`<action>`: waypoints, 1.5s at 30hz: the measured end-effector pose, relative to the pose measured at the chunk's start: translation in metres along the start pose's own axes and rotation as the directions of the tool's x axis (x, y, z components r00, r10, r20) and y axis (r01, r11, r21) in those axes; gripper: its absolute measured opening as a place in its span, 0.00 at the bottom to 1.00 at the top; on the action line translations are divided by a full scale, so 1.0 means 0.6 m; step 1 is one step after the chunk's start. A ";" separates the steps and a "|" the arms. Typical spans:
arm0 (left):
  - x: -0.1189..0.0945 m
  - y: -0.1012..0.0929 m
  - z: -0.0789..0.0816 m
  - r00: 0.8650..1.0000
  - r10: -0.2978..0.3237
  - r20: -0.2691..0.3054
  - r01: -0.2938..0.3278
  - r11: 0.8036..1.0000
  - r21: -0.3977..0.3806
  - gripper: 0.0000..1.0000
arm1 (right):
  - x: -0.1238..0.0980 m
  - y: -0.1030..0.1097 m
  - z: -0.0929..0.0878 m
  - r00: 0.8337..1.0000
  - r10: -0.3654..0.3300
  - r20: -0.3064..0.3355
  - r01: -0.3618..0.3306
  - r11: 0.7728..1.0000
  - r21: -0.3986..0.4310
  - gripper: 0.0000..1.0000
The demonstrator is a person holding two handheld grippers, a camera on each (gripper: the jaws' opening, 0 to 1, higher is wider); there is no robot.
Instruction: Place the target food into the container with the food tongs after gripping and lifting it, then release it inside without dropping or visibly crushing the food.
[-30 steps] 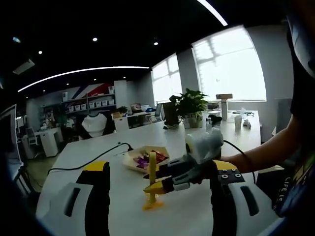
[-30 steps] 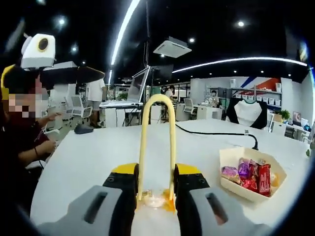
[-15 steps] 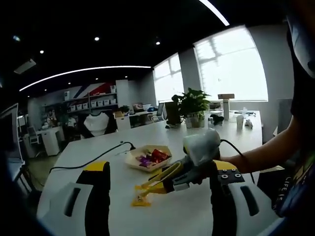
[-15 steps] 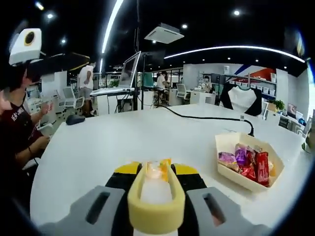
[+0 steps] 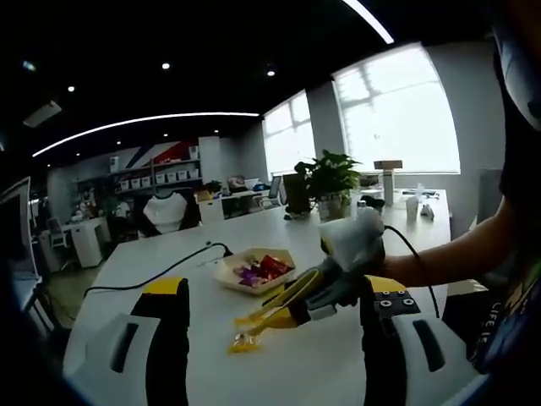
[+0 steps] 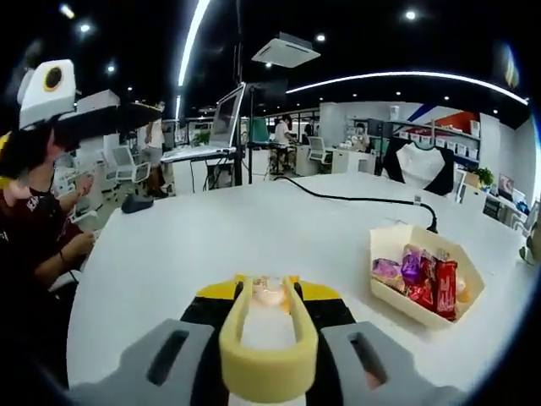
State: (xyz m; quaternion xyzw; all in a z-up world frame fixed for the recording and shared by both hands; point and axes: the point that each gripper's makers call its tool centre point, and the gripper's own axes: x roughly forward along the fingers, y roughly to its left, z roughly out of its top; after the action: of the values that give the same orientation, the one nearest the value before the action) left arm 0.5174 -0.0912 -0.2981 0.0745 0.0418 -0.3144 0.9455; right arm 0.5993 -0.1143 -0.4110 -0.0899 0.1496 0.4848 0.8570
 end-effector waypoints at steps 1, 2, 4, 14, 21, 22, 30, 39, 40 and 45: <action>0.001 0.002 -0.003 1.000 0.001 -0.002 -0.001 1.000 0.002 0.88 | -0.004 0.000 0.001 1.000 0.003 0.002 -0.003 1.000 0.001 0.20; 0.001 0.004 -0.007 1.000 0.003 -0.006 -0.003 1.000 0.002 0.88 | -0.009 -0.001 0.004 1.000 0.004 0.008 -0.004 1.000 0.011 0.20; 0.001 0.013 -0.019 1.000 0.004 -0.025 -0.004 1.000 0.001 0.87 | -0.027 0.005 0.022 0.998 0.027 0.051 -0.030 0.998 0.055 0.20; 0.012 0.025 -0.027 0.998 -0.063 0.009 0.064 0.997 -0.033 0.77 | -0.106 0.018 0.098 0.972 0.068 0.226 -0.106 0.982 0.157 0.21; 0.040 0.012 -0.039 0.989 -0.145 0.033 0.147 0.986 -0.083 0.72 | -0.145 0.031 0.111 0.968 0.078 0.237 -0.114 0.983 0.143 0.21; 0.044 0.002 -0.030 0.980 -0.185 0.075 0.193 0.975 -0.106 0.69 | -0.150 0.033 0.114 0.966 0.082 0.246 -0.124 0.979 0.164 0.22; 0.061 -0.024 0.017 0.891 -0.335 0.307 0.438 0.814 -0.382 0.55 | -0.196 0.037 0.140 0.938 0.091 0.333 -0.181 0.951 0.252 0.22; 0.080 -0.049 0.038 0.826 -0.380 0.417 0.562 0.625 -0.543 0.22 | -0.215 0.050 0.147 0.922 0.117 0.369 -0.242 0.918 0.313 0.22; 0.080 -0.052 0.040 0.821 -0.382 0.425 0.569 0.614 -0.547 0.22 | -0.216 0.050 0.147 0.922 0.113 0.371 -0.242 0.915 0.323 0.22; 0.077 -0.068 0.052 0.779 -0.402 0.481 0.626 0.517 -0.583 0.09 | -0.220 0.058 0.146 0.922 0.128 0.366 -0.251 0.916 0.312 0.23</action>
State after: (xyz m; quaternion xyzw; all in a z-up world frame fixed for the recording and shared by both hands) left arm 0.5309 -0.1556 -0.2778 -0.3622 0.0444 -0.5474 0.7531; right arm 0.5203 -0.1763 -0.2836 0.1649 0.0930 0.5399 0.8202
